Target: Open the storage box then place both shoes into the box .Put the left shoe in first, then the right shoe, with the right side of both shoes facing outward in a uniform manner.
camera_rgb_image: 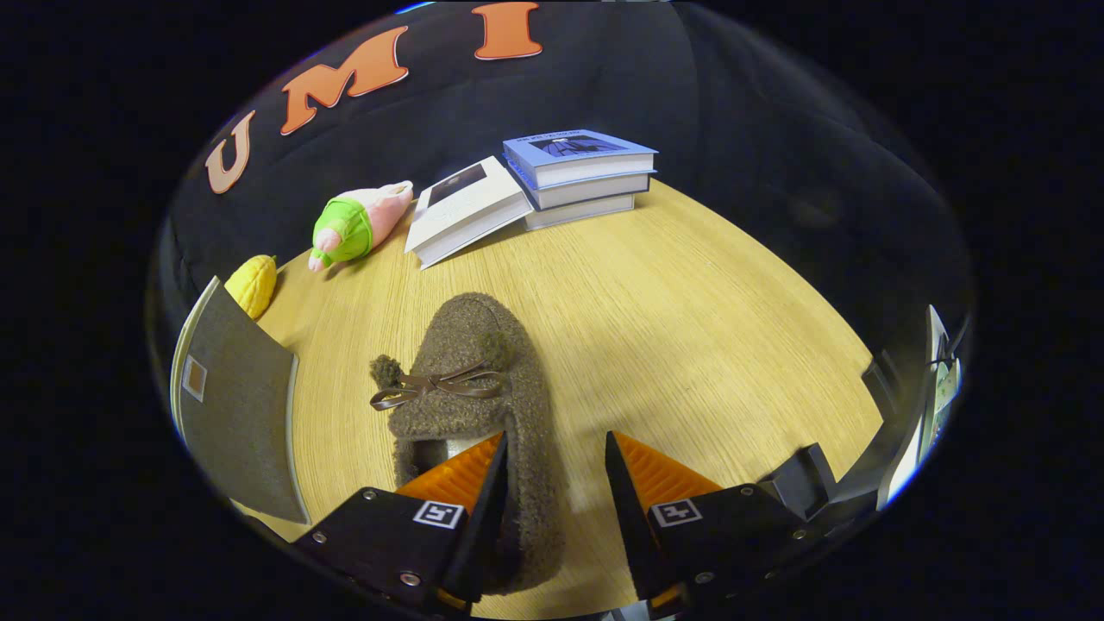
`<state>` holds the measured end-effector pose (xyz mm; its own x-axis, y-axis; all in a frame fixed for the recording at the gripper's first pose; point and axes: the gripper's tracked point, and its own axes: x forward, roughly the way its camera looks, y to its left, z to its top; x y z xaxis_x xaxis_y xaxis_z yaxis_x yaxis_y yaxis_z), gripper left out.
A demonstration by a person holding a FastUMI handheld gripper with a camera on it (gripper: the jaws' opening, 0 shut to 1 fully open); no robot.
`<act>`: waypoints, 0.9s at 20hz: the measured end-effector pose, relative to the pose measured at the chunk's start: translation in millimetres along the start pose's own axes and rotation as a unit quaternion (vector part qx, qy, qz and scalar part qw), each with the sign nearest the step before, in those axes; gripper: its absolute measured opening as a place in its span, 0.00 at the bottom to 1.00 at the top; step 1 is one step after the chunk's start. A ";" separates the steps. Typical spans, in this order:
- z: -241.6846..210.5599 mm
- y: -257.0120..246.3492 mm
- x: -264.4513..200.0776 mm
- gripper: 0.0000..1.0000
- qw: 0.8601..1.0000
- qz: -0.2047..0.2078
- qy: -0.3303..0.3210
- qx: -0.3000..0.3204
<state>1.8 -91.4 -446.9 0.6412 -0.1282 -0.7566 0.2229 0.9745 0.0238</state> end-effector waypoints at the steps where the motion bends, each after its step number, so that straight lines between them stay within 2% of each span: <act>1: -1.1 1.1 1.4 0.60 1.000 0.002 0.004 -0.004; 6: -4.6 7.6 1.3 0.57 0.999 0.024 0.029 -0.005; 7: -6.1 15.2 3.3 0.45 0.998 0.038 0.038 0.012; 9: -3.5 11.9 4.2 0.13 0.999 0.020 0.036 0.031; 11: -2.1 11.5 1.3 0.02 0.999 0.005 0.034 0.038; 15: 10.2 26.9 -11.6 0.01 0.995 0.016 0.018 0.096; 18: 35.4 36.9 -38.9 0.00 0.991 0.000 -0.026 0.128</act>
<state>11.1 -56.9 -393.5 0.6768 -0.1433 -0.7221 0.3974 0.8968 0.1944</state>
